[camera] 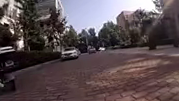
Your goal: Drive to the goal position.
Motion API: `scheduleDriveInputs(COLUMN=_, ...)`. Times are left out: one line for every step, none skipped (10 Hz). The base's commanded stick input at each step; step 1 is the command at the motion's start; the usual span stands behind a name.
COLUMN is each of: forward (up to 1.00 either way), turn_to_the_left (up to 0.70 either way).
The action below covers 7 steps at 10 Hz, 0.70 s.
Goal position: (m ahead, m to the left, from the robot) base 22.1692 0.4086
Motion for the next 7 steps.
scheduleDriveInputs(forward=0.70, turn_to_the_left=0.00)
scheduleDriveInputs(forward=0.70, turn_to_the_left=0.00)
scheduleDriveInputs(forward=0.70, turn_to_the_left=0.00)
scheduleDriveInputs(forward=0.70, turn_to_the_left=0.00)
scheduleDriveInputs(forward=0.70, turn_to_the_left=0.00)
scheduleDriveInputs(forward=0.70, turn_to_the_left=0.00)
scheduleDriveInputs(forward=0.70, turn_to_the_left=0.00)
